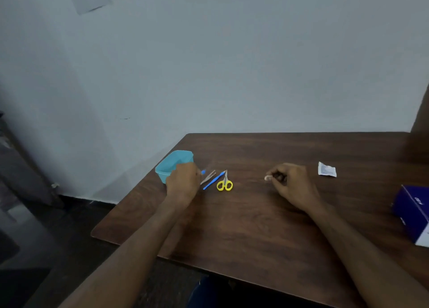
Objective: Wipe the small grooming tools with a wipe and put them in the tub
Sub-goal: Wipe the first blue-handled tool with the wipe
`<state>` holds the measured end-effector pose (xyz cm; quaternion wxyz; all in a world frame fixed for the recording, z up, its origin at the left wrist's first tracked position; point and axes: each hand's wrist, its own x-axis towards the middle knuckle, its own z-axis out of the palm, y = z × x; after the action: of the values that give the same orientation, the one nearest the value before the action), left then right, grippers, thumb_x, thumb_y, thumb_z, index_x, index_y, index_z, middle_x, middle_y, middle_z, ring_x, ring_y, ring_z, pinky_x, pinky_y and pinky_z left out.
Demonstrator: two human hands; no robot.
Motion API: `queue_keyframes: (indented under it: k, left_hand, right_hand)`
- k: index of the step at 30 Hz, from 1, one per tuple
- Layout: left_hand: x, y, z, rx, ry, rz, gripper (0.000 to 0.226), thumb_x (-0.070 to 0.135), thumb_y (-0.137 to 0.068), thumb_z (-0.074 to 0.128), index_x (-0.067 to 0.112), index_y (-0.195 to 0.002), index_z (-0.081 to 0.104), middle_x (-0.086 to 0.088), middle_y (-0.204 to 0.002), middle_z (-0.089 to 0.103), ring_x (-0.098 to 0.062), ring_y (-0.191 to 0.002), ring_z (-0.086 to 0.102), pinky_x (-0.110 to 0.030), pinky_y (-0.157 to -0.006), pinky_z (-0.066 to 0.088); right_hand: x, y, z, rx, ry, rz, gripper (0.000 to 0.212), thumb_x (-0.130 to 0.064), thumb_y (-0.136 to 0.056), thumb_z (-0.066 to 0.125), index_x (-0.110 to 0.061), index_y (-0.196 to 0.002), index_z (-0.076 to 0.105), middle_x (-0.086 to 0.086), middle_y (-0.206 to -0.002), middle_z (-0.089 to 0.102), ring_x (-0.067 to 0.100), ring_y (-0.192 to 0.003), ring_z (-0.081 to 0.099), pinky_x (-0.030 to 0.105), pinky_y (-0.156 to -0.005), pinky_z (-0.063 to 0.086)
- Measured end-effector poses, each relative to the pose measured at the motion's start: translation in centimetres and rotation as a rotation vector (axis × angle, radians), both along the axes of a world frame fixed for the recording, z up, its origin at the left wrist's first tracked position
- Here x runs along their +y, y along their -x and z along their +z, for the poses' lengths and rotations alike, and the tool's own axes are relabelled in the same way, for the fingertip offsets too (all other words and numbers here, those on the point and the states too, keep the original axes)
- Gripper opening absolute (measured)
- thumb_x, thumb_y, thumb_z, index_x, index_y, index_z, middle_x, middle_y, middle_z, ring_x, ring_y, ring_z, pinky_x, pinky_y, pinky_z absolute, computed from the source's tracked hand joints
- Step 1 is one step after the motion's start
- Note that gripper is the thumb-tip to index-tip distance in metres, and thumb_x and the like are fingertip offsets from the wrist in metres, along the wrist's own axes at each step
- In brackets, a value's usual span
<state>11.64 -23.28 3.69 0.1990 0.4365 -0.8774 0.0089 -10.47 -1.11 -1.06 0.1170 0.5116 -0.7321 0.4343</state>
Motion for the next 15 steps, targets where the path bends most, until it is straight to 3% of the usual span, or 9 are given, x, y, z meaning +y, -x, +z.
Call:
queue_keyframes:
  k: [3,6,8,11,15]
  left_hand:
    - [0.7,0.8,0.2,0.309,0.001,-0.069,0.01,0.034,-0.1,0.069,0.026,-0.095,0.073,0.01,-0.09,0.073,-0.015,-0.084,0.07,-0.032,-0.068,0.054]
    - [2.7,3.0,0.3,0.53,-0.227,-0.267,0.008,0.03,-0.096,0.077,0.026,-0.091,0.074,0.015,-0.079,0.073,-0.002,-0.068,0.07,-0.017,-0.061,0.053]
    - [4.3,5.5,-0.4,0.627,-0.468,-0.404,0.006,0.025,-0.094,0.081,0.021,-0.091,0.079,0.007,-0.074,0.078,-0.007,-0.063,0.075,-0.023,-0.065,0.063]
    - [6.0,9.4,-1.9,0.662,-0.73,-0.483,0.003,0.018,-0.091,0.085,0.019,-0.09,0.083,-0.001,-0.077,0.082,-0.015,-0.074,0.081,-0.038,-0.082,0.068]
    - [6.1,13.4,-3.1,0.61,-0.814,-0.564,0.01,0.014,-0.09,0.086,0.019,-0.098,0.085,0.001,-0.086,0.083,-0.015,-0.081,0.082,-0.043,-0.087,0.067]
  right_hand:
    - [0.1,0.2,0.3,-0.05,0.087,-0.082,0.01,-0.016,-0.085,0.086,-0.024,-0.086,0.08,-0.009,-0.076,0.069,0.004,-0.069,0.063,0.016,-0.067,0.046]
    - [0.1,0.8,0.4,-0.103,0.161,-0.167,0.01,-0.019,-0.086,0.086,-0.023,-0.083,0.078,-0.007,-0.078,0.07,0.006,-0.069,0.064,0.018,-0.069,0.049]
    - [-0.1,1.3,0.3,-0.161,0.188,-0.211,0.012,-0.023,-0.087,0.086,-0.023,-0.08,0.076,-0.007,-0.081,0.072,0.006,-0.069,0.067,0.02,-0.069,0.052]
    - [-0.5,1.6,0.5,-0.273,0.209,-0.244,0.014,-0.03,-0.089,0.085,-0.024,-0.079,0.076,-0.016,-0.076,0.075,0.004,-0.069,0.07,0.015,-0.065,0.05]
    - [-0.5,2.3,0.5,-0.357,0.281,-0.256,0.011,-0.029,-0.09,0.084,-0.023,-0.083,0.078,-0.013,-0.073,0.076,0.007,-0.069,0.072,0.028,-0.068,0.061]
